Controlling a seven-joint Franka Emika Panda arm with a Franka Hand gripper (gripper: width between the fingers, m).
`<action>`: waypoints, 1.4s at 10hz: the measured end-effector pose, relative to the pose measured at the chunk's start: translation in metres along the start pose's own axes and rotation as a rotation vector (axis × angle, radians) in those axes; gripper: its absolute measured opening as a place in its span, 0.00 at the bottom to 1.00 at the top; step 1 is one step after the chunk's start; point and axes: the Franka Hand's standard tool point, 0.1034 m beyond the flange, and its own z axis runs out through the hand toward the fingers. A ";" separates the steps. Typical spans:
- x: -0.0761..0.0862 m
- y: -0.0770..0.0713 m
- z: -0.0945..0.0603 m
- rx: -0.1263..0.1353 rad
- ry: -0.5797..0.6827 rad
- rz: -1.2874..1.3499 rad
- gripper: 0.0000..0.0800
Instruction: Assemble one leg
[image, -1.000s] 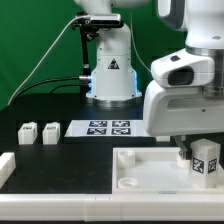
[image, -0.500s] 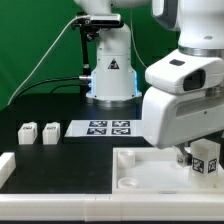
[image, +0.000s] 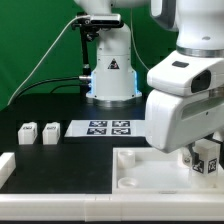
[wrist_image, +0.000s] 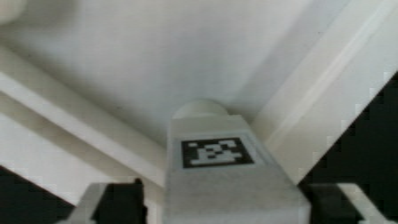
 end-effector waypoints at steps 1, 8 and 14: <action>0.000 0.001 0.000 -0.001 0.000 0.001 0.36; 0.002 -0.002 0.000 -0.005 0.018 0.716 0.37; 0.005 0.000 0.000 0.037 0.030 1.453 0.37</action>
Offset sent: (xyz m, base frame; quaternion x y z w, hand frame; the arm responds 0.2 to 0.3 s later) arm 0.0000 0.0000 0.0000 0.0000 0.0000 0.0000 1.0000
